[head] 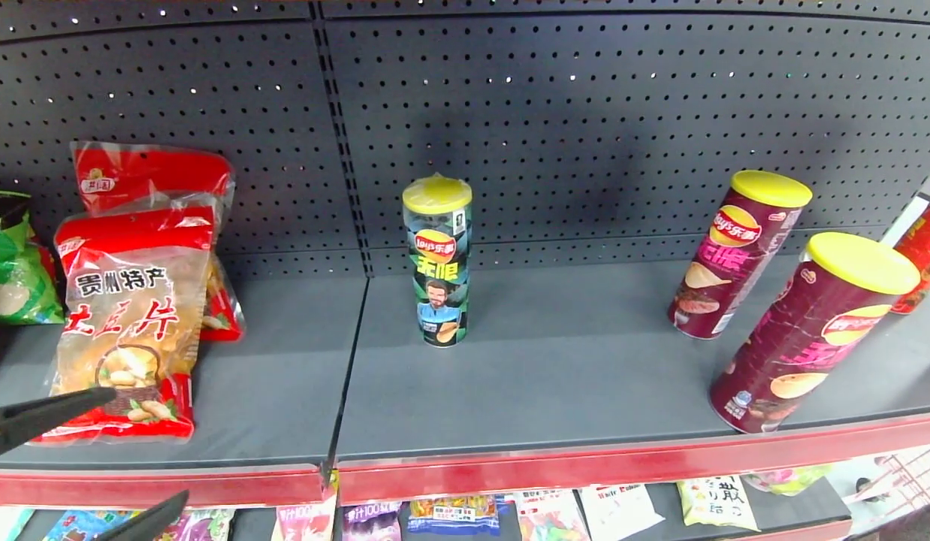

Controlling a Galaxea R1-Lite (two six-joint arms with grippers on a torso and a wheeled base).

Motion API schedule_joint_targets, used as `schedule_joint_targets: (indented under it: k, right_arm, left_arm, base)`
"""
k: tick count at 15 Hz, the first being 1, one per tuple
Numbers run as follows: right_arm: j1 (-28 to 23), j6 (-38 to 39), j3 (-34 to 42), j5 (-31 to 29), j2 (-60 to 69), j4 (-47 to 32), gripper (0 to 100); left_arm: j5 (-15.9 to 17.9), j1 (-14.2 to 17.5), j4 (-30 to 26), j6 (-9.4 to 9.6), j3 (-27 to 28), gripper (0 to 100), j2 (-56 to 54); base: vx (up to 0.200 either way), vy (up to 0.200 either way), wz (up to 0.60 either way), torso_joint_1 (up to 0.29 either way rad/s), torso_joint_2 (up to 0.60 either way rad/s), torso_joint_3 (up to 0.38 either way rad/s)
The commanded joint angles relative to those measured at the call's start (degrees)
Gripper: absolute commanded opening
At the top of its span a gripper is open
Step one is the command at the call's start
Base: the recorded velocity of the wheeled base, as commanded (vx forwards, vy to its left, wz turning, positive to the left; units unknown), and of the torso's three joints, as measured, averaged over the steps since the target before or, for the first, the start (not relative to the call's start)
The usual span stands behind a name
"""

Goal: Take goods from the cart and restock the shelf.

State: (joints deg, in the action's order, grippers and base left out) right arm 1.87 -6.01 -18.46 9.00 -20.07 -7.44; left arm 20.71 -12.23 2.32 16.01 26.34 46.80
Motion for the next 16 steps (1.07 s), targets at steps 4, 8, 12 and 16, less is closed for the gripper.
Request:
schedule_joint_targets:
  k: [4,8,12,16]
  right_arm:
    - [0.16,0.3,0.53,0.06,1.35,-0.03,0]
    - [0.16,0.91,0.44,-0.03,1.35,-0.03,0]
    - [0.07,0.91,0.44,-0.3,1.17,-0.03,0]
    - [0.07,1.0,0.44,-0.3,0.82,-0.03,0]
  left_arm:
    - [11.28,-4.91,14.3,0.52,22.17,100,41.35]
    - [18.31,-4.65,16.32,0.43,32.89,100,52.69]
    - [22.18,-4.56,16.32,1.22,42.74,100,60.08]
    - [23.41,-4.56,16.23,1.22,47.57,100,63.24]
  base:
    - [0.0,0.0,0.0,0.0,0.0,0.0]
    - [0.0,0.0,0.0,0.0,0.0,0.0]
    - [0.0,0.0,0.0,0.0,0.0,0.0]
    - [0.0,0.0,0.0,0.0,0.0,0.0]
